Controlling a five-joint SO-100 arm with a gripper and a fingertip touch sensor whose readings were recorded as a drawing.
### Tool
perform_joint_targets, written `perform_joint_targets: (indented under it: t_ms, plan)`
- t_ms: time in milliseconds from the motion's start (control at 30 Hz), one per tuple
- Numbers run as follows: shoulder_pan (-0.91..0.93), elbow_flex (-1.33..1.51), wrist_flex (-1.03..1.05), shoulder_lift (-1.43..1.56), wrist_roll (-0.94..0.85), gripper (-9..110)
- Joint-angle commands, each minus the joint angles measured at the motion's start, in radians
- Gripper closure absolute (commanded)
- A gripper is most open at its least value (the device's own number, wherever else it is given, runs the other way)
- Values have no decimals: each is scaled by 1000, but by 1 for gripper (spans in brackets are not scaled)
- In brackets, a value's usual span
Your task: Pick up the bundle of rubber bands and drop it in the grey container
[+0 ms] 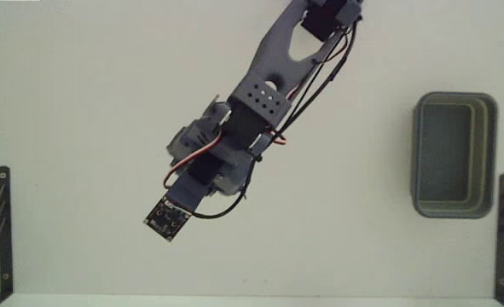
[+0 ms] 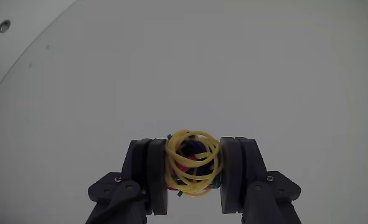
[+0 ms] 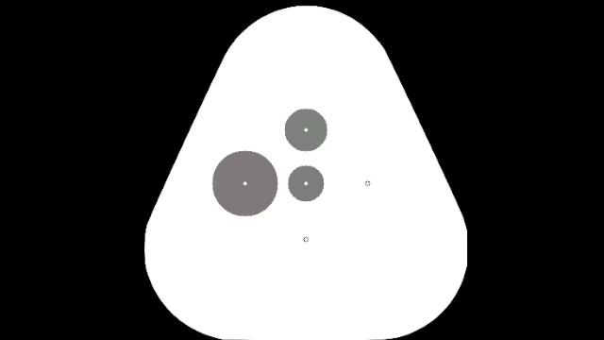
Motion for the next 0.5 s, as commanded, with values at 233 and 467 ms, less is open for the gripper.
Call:
perform_joint_targets:
  t_ms: [233,467]
  plan:
    - [22,-124,69,8,3,55]
    - [22,-124,69,8,3,55]
